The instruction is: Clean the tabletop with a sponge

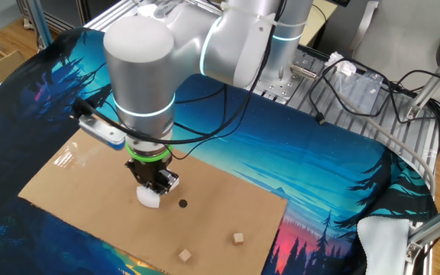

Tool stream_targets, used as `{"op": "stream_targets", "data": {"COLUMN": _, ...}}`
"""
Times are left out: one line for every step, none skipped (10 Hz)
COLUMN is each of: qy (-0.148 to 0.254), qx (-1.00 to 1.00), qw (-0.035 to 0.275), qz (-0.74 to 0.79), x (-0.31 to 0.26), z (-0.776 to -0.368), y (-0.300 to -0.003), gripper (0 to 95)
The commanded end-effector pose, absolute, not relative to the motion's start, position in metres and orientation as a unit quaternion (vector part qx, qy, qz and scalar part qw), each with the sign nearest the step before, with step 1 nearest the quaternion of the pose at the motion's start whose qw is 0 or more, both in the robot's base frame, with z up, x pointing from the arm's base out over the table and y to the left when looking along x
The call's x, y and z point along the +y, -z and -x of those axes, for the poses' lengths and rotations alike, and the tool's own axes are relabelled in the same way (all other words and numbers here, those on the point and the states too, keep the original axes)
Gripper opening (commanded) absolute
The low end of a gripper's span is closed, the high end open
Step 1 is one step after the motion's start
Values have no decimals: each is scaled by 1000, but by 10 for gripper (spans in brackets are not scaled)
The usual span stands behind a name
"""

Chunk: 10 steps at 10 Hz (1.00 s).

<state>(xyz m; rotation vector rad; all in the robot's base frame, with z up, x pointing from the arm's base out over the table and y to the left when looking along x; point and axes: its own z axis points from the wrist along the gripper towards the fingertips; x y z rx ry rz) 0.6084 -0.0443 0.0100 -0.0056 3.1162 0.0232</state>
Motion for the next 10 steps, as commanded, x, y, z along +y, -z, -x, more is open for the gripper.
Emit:
{"op": "stream_targets", "data": {"qy": -7, "qx": 1000, "qw": 10, "qz": 2, "x": -46, "z": -611, "y": -11, "gripper": 0}}
{"op": "stream_targets", "data": {"qy": -7, "qx": 1000, "qw": 10, "qz": 4, "x": -48, "z": -613, "y": -11, "gripper": 0}}
{"op": "stream_targets", "data": {"qy": -7, "qx": 1000, "qw": 11, "qz": 8, "x": -53, "z": -613, "y": -9, "gripper": 0}}
{"op": "stream_targets", "data": {"qy": -7, "qx": 1000, "qw": 11, "qz": 10, "x": -55, "z": -613, "y": -9, "gripper": 0}}
{"op": "stream_targets", "data": {"qy": -8, "qx": 1000, "qw": 10, "qz": 12, "x": -58, "z": -616, "y": -9, "gripper": 0}}
{"op": "stream_targets", "data": {"qy": -7, "qx": 1000, "qw": 7, "qz": 14, "x": -60, "z": -619, "y": -12, "gripper": 0}}
{"op": "stream_targets", "data": {"qy": -6, "qx": 1000, "qw": 6, "qz": 16, "x": -62, "z": -622, "y": -14, "gripper": 0}}
{"op": "stream_targets", "data": {"qy": -6, "qx": 1000, "qw": 7, "qz": 18, "x": -64, "z": -623, "y": -13, "gripper": 0}}
{"op": "stream_targets", "data": {"qy": -6, "qx": 1000, "qw": 8, "qz": 21, "x": -67, "z": -623, "y": -12, "gripper": 0}}
{"op": "stream_targets", "data": {"qy": -6, "qx": 1000, "qw": 8, "qz": 23, "x": -70, "z": -623, "y": -11, "gripper": 0}}
